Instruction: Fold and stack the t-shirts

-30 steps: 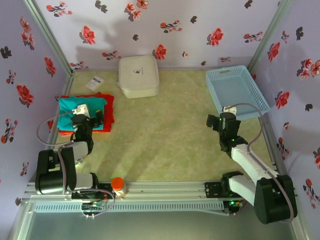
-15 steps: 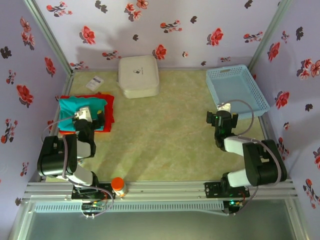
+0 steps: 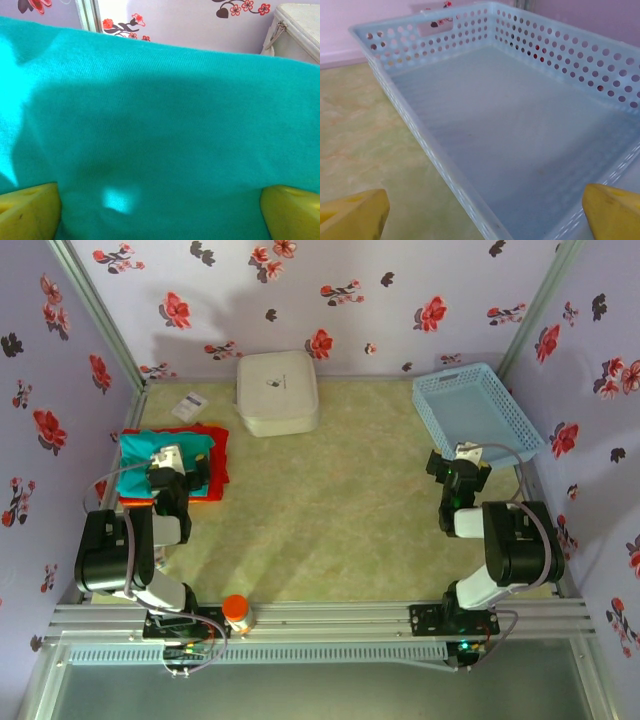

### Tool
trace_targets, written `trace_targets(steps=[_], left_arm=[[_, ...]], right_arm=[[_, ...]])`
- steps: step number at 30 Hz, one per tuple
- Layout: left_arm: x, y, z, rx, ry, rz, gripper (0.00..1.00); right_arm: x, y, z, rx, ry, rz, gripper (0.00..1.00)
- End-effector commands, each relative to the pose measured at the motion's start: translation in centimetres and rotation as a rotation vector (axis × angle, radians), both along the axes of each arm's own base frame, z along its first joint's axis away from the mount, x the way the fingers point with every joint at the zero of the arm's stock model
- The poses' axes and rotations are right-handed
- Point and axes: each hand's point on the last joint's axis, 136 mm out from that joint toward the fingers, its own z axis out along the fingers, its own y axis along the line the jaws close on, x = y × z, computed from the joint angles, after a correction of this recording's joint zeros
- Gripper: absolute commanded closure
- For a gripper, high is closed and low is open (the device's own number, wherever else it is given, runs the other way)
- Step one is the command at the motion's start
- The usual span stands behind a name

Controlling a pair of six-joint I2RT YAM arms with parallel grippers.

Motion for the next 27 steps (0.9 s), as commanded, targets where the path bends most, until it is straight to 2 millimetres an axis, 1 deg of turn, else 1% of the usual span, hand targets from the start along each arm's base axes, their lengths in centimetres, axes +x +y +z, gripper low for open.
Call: trace_targets(steps=[1,27], left_arm=[[0.36,-1.01,-0.83,0.013,0.047,-0.047,0.0],[0.44,-1.12,-0.87,0.014,0.052,-0.051,0.0]], right_arm=[[-0.55,0.31,-1.16,0.027,0.025,-0.001,0.01],[-0.42,0.58,-1.23,0.023,0.034,0.012,0.01]])
